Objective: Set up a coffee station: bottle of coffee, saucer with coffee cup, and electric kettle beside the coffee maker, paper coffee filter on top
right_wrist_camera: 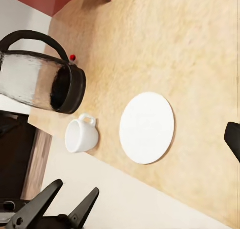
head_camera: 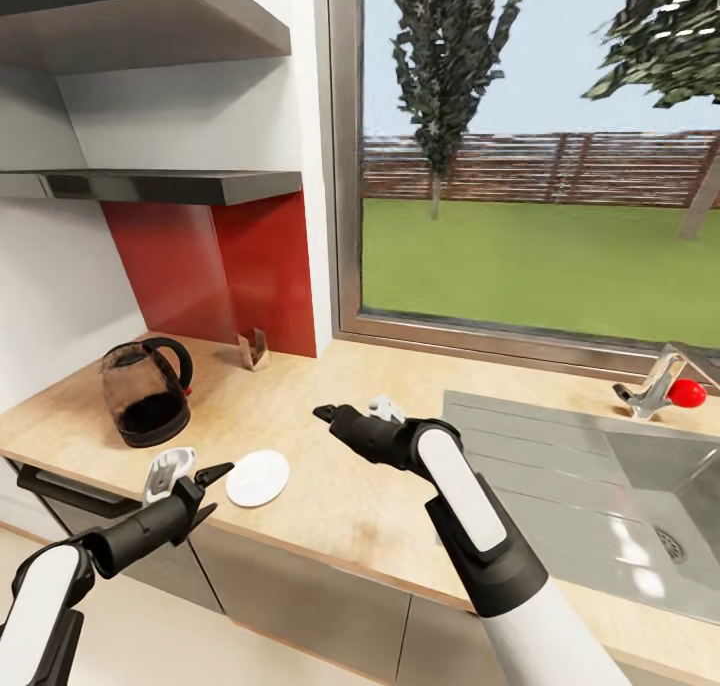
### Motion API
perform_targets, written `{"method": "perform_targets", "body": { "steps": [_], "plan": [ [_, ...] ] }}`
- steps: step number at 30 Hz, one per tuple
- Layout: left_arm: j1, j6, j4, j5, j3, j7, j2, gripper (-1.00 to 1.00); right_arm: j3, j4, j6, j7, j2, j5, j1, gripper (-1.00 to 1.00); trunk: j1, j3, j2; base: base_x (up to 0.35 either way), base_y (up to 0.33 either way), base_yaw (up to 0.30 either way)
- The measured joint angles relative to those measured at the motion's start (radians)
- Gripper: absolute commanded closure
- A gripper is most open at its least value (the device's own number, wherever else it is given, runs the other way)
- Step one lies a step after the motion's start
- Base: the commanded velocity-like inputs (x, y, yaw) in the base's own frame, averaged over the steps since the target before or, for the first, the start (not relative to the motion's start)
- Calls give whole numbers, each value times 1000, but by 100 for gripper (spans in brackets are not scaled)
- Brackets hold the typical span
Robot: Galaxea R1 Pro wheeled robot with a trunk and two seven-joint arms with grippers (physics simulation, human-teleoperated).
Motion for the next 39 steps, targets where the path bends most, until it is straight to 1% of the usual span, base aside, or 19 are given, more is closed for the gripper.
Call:
{"method": "perform_targets", "body": {
  "steps": [2, 6, 14, 26, 32, 34, 36, 38, 39],
  "plan": [
    [0, 1, 0, 11, -1, 0, 2, -100, 0, 5, 0, 0, 0, -1, 0, -100, 0, 0, 0, 1, 0, 0],
    [0, 1, 0, 20, -1, 0, 4, -100, 1, 7, 0, 0, 0, -1, 0, -100, 0, 0, 0, 70, 0, 0],
    [0, 1, 0, 21, -2, 0, 6, -100, 1, 9, 0, 0, 1, 0, 0, -100, 0, 0, 0, 222, 0, 0],
    [3, 1, 1, 19, -5, 2, 1, -100, 1, 11, 0, 0, 1, -1, 1, -100, 0, 0, 0, 18, 0, 0],
    [39, 21, 2, 15, -5, 3, 1, -100, 3, 42, 1, 0, 1, 0, 2, -100, 0, 0, 0, 0, 0, 0],
    [47, 24, 1, 13, -5, 3, 3, -100, 17, 47, 1, 0, 1, 0, 2, -100, 0, 0, 0, 0, 0, 0],
    [51, 26, 1, 12, -5, 3, 4, -100, 46, 49, 1, 0, 2, -1, 2, -100, 0, 0, 0, 0, 0, 0],
    [54, 27, 1, 9, -5, 4, 5, -100, 86, 50, 1, 1, 2, -2, 3, -100, 0, 0, 0, 0, 0, 0],
    [57, 28, 1, 9, -4, 4, 5, -100, 98, 51, 0, 1, 3, -2, 3, -100, 0, 0, 0, 0, 0, 0]
  ]
}}
